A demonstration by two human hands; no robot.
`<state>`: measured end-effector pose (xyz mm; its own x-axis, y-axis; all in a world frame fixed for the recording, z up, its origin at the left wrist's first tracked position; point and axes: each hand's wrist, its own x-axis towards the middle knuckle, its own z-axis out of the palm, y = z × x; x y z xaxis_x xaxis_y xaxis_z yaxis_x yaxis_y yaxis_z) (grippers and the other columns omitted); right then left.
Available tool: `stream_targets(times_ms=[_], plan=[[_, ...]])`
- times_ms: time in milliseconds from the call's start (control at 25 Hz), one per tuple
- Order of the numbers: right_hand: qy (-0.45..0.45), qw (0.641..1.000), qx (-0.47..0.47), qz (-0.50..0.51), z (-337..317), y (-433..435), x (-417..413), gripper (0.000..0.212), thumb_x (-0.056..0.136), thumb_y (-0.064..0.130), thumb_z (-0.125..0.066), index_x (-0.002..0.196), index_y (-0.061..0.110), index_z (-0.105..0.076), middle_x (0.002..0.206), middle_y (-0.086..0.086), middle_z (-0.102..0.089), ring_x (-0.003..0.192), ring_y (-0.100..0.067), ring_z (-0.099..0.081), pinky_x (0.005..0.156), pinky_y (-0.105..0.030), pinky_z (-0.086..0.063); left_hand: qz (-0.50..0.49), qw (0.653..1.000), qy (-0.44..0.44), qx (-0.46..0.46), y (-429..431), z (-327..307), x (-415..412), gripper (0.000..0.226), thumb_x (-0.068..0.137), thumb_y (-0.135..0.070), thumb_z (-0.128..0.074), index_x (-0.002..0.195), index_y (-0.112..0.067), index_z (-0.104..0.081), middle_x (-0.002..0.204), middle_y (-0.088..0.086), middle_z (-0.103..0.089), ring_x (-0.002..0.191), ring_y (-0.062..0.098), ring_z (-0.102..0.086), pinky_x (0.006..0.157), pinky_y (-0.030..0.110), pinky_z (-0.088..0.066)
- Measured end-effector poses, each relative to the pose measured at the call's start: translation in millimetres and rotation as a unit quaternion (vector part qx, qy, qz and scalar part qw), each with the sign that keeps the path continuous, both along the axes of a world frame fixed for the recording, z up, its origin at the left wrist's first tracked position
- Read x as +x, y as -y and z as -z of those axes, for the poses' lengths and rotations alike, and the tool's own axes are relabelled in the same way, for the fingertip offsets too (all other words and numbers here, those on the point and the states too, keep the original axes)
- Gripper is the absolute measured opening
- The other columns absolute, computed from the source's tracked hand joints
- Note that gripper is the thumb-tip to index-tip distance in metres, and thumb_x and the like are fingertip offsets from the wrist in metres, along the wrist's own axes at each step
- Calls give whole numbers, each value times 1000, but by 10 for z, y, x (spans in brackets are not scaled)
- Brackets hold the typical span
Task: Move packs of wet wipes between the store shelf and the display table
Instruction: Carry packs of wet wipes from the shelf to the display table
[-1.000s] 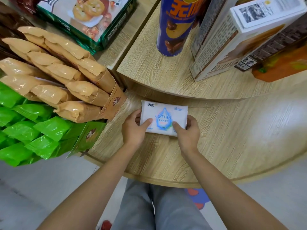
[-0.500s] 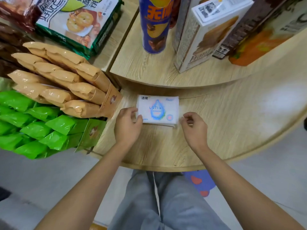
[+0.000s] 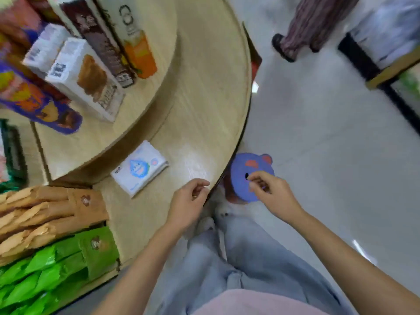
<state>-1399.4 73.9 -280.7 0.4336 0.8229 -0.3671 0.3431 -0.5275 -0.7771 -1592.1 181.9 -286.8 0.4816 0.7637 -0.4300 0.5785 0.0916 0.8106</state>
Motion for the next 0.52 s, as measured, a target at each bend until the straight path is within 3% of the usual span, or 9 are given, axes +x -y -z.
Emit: stream_targets(times_ms=[160,240,320,440,520], plan=[[-13,983,-48,177,-34,1218,236,19,87,1,-59,93,18,-64,88,-2,-67,78,2,-59,69,-2,-40,161,987,1,30,143,-110,884,15,89,-11,-60,96,-22,-67,81,-6,-67,70,-5,-58,69,8,-42],[-17,963,-67,261,-36,1809,351,22,87,0,-60,90,22,-61,87,1,-66,76,11,-58,69,0,-40,230,972,23,38,336,-193,1465,15,89,-8,-59,96,-20,-66,84,-5,-67,70,-8,-57,68,4,-41],[-18,942,-85,325,-4,2315,470,26,87,2,-61,88,28,-61,85,4,-67,75,13,-58,69,-1,-41,281,958,38,45,582,-273,2048,16,90,-8,-58,97,-20,-66,85,-4,-67,72,-6,-58,71,9,-45],[-26,912,-101,397,58,2947,784,34,87,6,-62,82,40,-57,85,7,-68,78,2,-62,70,-4,-43,333,940,48,46,1053,-322,2942,15,91,-10,-57,99,-20,-65,84,-4,-66,69,-10,-57,78,26,-50],[-37,903,-110,414,99,3261,1113,31,88,8,-61,84,38,-57,88,7,-68,80,-6,-64,74,-7,-45,349,935,54,35,1379,-295,3464,15,91,-10,-58,99,-21,-64,82,-4,-65,64,-13,-55,76,23,-50]])
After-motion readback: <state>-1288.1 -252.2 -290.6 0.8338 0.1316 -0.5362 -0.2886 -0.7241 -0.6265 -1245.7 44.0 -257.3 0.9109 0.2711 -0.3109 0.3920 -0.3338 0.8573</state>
